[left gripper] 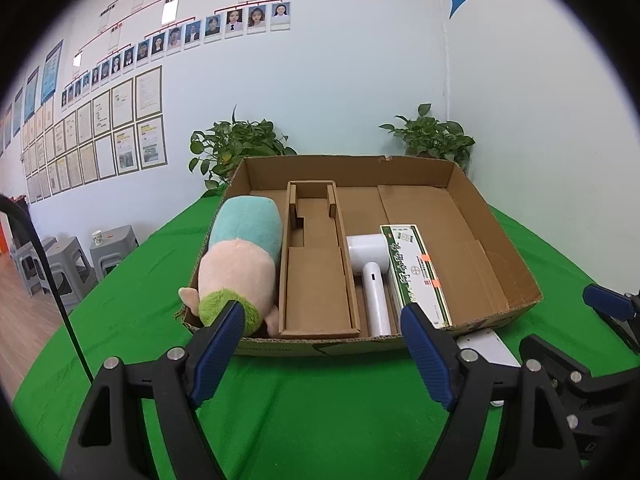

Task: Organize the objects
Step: 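Withdraw the right tool from the box, then move the right tool down onto the white rectangular device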

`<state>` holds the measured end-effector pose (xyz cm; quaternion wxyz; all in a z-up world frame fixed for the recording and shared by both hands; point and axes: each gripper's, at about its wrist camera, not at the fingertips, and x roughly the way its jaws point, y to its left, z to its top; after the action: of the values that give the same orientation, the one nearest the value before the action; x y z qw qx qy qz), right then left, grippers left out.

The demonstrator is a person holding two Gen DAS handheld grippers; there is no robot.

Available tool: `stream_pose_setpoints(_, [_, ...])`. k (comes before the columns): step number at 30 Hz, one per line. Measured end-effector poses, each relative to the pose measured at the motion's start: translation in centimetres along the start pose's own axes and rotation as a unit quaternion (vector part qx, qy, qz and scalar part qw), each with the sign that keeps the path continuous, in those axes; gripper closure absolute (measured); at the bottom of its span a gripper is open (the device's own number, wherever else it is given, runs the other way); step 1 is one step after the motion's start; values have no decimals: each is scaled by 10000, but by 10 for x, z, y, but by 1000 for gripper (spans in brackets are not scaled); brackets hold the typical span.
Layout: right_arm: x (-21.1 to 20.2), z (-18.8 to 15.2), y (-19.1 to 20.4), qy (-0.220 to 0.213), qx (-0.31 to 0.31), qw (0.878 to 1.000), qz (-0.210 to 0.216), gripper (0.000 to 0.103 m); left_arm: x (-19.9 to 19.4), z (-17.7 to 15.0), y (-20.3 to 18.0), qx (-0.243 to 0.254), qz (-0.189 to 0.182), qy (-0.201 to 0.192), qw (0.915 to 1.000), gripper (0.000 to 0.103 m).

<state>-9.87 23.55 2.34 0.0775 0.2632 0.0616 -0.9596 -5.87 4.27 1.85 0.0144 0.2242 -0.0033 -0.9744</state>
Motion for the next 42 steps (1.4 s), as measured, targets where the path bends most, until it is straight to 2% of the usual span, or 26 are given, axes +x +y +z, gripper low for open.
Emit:
stream_pose_setpoints(1, [0, -1, -1, 2, 18, 10000, -10, 22, 0, -1, -1, 23, 3, 48, 10000, 45])
stream_pose_setpoints(2, [0, -1, -3, 8, 82, 10000, 16, 31, 1, -2, -2, 60, 21, 104, 9999, 62])
stream_pose_setpoints(3, [0, -1, -4, 15, 143, 9999, 27, 53, 1, -3, -3, 84, 39, 133, 9999, 78])
stream_pose_setpoints(4, [0, -1, -6, 26, 202, 9998, 14, 69, 1, -3, -3, 95, 64, 141, 9998, 87])
stream_pose_setpoints(5, [1, -2, -7, 27, 226, 9997, 2, 71, 0, -4, -2, 93, 120, 130, 9998, 93])
stream_pose_setpoints(8, [1, -5, -8, 39, 213, 9997, 94, 71, -6, -5, -1, 118, 126, -23, 9998, 91])
stream_pose_setpoints(9, [1, -5, -9, 18, 222, 9997, 106, 68, -8, -4, 0, 83, 109, -66, 9999, 74])
stream_pose_setpoints(10, [0, -5, -9, 1, 236, 9997, 105, 53, -9, -4, 1, 42, 95, -66, 9999, 58])
stream_pose_setpoints(11, [0, -5, -10, -5, 263, 9996, 101, 41, -10, -3, 4, -50, 67, -75, 9999, 20])
stream_pose_setpoints(12, [-1, -5, -11, -19, 306, 9995, 107, 16, -11, -2, 6, -156, 39, -114, 9998, 12])
stream_pose_setpoints(13, [-2, -6, -11, -38, 343, 9994, 86, 1, -14, -2, 8, -257, 13, -172, 9995, 12])
stream_pose_setpoints(15, [-3, -7, -12, -65, 346, 9994, 14, 0, -13, 1, 9, -253, -5, -131, 9996, 12])
stream_pose_setpoints(19, [-3, -9, -12, 21, 360, 9991, 210, 0, -8, 0, 7, -183, 81, -70, 9998, 12])
stream_pose_setpoints(22, [-5, -11, -10, -32, 254, 9996, 152, 0, -8, -1, 5, -136, 58, -42, 9999, 12])
stream_pose_setpoints(31, [8, -20, -13, 166, 286, 9988, 356, 0, -1, -6, -1, -21, -8, 59, 10000, 12])
stream_pose_setpoints(35, [23, -35, -17, 593, 349, 9954, 661, 0, 9, -14, -7, 145, -244, 356, 9990, 12])
stream_pose_setpoints(38, [42, -52, -17, 1125, 194, 9917, 588, 1, 19, -25, -15, 284, -439, 690, 9962, 12])
stream_pose_setpoints(42, [66, -68, -20, 1575, 214, 9856, 572, 5, 34, -40, -20, 239, -661, 1120, 9912, 12])
